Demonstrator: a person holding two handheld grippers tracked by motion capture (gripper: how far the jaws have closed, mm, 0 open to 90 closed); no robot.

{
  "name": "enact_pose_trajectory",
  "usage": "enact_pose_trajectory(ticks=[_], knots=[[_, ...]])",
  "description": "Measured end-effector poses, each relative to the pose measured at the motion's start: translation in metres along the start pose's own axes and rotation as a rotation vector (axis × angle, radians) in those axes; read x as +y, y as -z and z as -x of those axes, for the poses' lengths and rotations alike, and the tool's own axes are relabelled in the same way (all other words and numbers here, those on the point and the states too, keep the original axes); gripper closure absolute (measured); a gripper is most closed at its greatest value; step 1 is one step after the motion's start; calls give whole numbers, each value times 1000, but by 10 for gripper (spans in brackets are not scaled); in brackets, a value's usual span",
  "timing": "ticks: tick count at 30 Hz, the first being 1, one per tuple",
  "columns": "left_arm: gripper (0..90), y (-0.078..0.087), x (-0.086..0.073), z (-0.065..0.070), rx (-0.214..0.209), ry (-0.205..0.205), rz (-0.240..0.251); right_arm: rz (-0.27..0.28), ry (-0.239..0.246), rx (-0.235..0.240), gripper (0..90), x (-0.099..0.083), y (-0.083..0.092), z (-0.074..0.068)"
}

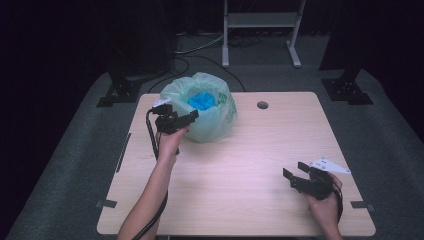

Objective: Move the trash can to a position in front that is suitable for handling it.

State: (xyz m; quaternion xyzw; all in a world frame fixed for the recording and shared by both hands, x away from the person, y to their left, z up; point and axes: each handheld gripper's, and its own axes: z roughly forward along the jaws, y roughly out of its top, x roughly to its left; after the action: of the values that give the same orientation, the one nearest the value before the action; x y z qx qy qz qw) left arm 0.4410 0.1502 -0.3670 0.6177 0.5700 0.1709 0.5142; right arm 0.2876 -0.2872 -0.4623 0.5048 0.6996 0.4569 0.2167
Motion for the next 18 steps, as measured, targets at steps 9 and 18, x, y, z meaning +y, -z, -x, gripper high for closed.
enact_pose_trajectory(ticks=[9,18], knots=[[140,-22,7,-4,84,3,-11,1,5,-1,310,0,1,0],[339,-24,14,-9,91,-37,-24,8,3,3,311,0,2,0]])
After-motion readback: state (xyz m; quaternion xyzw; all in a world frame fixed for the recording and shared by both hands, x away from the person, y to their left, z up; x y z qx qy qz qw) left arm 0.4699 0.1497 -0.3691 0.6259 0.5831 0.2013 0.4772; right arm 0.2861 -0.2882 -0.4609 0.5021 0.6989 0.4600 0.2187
